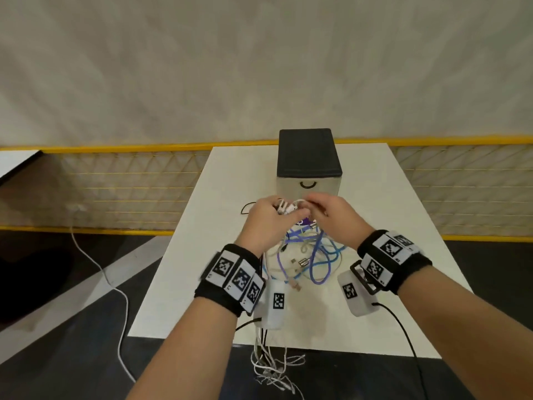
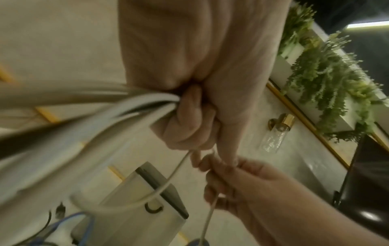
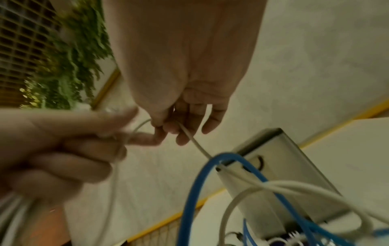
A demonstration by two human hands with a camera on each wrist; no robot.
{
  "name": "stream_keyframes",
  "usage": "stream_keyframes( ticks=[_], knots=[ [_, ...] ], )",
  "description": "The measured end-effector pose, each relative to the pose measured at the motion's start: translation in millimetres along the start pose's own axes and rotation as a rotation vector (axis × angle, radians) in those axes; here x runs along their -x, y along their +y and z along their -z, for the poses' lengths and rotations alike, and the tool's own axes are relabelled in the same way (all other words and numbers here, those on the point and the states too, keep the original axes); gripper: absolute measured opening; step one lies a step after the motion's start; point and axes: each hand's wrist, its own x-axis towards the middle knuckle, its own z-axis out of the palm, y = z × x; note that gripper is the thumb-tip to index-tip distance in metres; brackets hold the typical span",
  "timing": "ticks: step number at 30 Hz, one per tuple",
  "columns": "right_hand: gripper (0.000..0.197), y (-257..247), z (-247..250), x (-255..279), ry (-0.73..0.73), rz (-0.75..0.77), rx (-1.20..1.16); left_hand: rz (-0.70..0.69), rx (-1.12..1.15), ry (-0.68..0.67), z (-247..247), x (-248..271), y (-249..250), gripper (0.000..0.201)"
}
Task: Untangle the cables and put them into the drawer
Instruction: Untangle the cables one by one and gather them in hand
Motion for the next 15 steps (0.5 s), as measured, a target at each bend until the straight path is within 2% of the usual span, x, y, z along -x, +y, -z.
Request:
stream_keyframes(
  ticks=[3,6,8,11,12,13,15],
  knots=[
    [0.018,-5.7,6.2,-3.1,-0.028,0.013,-0.014,0.027,0.104,0.091,1.2,0.7,7.1,0.033],
    [0.021,15.1,-2.2,5.1,-0.162,-0.109,0.013,-0.047,0.254,0.293,15.6,-3.9,21.3,0.028],
    [0.024,35.5,-8.9,12.6,-0.177,-0.159,0.040,-0.059,0.342,0.406,29.1,-9.4,26.0,0.028],
    [0.026,44.9,-7.0,14.3,-0.149,-0.193,0.058,-0.073,0.291,0.508,40.7,-17.5,20.5,0.020],
    [0.026,43.8,-4.5,11.6,-0.143,-0.192,0.056,-0.105,0.232,0.515,40.9,-17.6,18.1,0.008],
    [0.026,41.1,-1.8,8.4,-0.141,-0.180,0.058,-0.151,0.169,0.511,39.0,-15.7,15.6,0.010],
    [0.028,32.5,3.4,1.1,-0.152,-0.122,0.070,-0.235,0.105,0.407,27.2,-9.7,11.9,0.036]
  ],
)
